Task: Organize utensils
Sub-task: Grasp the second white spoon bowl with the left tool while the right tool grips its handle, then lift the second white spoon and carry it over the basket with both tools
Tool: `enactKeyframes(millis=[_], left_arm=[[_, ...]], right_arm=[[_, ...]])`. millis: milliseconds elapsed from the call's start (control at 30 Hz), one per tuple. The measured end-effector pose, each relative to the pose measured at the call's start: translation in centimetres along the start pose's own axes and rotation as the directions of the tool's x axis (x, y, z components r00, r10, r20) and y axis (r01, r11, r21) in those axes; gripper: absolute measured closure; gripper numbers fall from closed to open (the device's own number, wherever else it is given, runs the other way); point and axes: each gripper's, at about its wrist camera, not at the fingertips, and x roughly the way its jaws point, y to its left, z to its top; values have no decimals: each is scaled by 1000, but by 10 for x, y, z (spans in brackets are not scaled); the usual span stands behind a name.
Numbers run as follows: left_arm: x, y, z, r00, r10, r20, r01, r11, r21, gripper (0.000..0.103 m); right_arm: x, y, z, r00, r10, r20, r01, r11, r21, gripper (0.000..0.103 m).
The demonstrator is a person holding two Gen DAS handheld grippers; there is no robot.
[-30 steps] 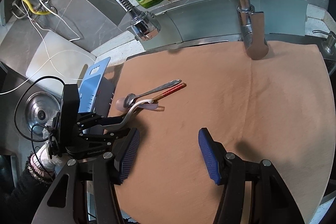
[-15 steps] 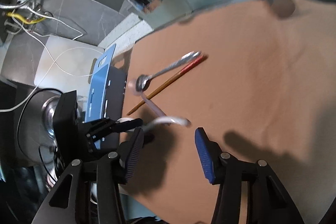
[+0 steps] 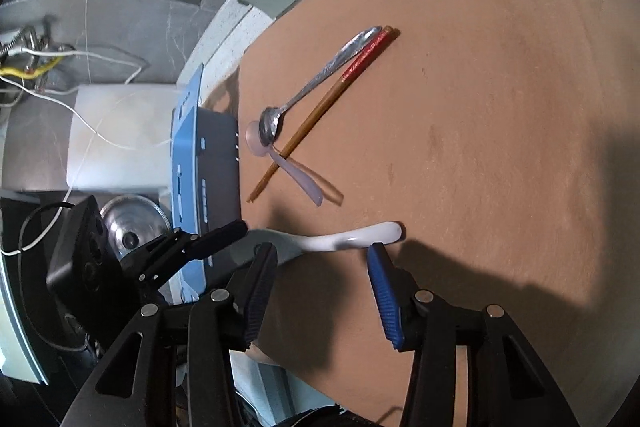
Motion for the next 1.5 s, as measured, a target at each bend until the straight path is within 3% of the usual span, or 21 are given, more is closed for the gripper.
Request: enactKeyframes(millis=[167, 333, 600, 833, 933, 1367, 1433, 1500], left_arm=[[6, 11, -4, 999, 14, -47, -12, 999, 38, 63], [20, 12, 0, 996, 5, -92, 1, 998, 64, 59], [28, -2, -3, 993, -10, -115, 21, 995, 93, 59], [22, -15, -11, 995, -2, -96, 10, 997, 83, 59], [12, -18, -11, 997, 4, -75, 1, 997, 75, 51], [29, -36, -16, 988, 83, -129, -60, 983, 173, 50], [32, -38, -18, 987, 85, -135, -60, 982, 179, 52], [33, -37, -19, 988, 75, -137, -51, 985, 167, 63]], right_arm=[[4, 6, -7, 998, 24, -58, -23, 1000, 15, 60], [24, 3, -3, 997, -12, -78, 17, 998, 61, 60], [35, 0, 13, 998, -53, -36, 56, 994, 99, 60], [42, 8, 21, 996, -77, -35, 79, 996, 49, 60], [44, 9, 21, 996, -86, -34, 87, 996, 34, 64], [45, 3, 25, 996, -88, -27, 90, 994, 68, 83], [44, 3, 24, 996, -84, -21, 85, 994, 73, 84], [43, 4, 24, 997, -79, -13, 79, 994, 70, 86]])
